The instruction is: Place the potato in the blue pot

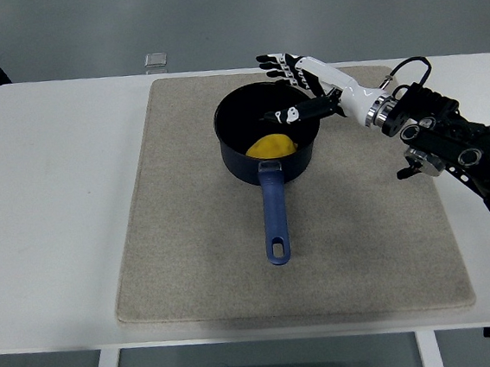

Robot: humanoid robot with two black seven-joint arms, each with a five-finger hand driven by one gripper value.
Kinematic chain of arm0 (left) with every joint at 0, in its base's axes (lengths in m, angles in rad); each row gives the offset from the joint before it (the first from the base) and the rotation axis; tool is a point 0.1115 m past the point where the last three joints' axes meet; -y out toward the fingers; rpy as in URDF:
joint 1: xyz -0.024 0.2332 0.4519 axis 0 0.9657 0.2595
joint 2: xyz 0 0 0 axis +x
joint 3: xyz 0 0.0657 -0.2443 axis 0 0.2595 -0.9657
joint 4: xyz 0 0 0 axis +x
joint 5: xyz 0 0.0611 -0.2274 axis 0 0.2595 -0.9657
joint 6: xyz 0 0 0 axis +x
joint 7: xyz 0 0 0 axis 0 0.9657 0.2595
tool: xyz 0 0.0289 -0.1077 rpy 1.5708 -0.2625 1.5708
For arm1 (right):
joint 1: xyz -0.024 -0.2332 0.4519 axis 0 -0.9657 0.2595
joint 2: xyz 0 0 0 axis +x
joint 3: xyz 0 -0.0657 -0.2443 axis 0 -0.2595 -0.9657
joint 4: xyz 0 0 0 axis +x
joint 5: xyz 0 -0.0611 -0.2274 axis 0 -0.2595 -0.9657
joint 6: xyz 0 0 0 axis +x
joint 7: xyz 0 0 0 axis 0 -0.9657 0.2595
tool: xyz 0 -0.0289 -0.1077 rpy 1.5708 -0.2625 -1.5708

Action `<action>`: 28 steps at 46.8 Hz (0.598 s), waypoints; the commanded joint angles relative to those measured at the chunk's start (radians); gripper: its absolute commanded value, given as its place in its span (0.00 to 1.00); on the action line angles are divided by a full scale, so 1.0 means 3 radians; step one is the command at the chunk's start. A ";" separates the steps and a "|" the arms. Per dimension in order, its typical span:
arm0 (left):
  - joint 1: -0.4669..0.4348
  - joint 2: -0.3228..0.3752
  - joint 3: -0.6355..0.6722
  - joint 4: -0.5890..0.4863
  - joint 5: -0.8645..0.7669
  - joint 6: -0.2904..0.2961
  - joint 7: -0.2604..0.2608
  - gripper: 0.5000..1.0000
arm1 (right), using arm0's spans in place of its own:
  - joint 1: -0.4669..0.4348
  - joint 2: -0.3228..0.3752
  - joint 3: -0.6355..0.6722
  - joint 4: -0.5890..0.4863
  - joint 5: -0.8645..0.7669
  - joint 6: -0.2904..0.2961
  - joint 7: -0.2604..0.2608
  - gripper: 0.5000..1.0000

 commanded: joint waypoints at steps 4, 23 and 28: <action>0.0000 0.0000 -0.0003 0.0000 0.0000 -0.0002 0.0000 0.99 | 0.0007 -0.0035 0.0100 0.0005 0.0217 0.0026 -0.0005 0.83; 0.0000 0.0000 0.0002 0.0000 0.0000 -0.0002 0.0000 0.99 | 0.0033 -0.0153 0.0534 0.0000 0.1474 0.0026 -0.0609 0.83; 0.0000 0.0000 0.0002 0.0000 0.0000 -0.0002 0.0000 0.99 | 0.0018 -0.0148 0.0606 -0.0021 0.1694 0.0011 -0.0701 0.83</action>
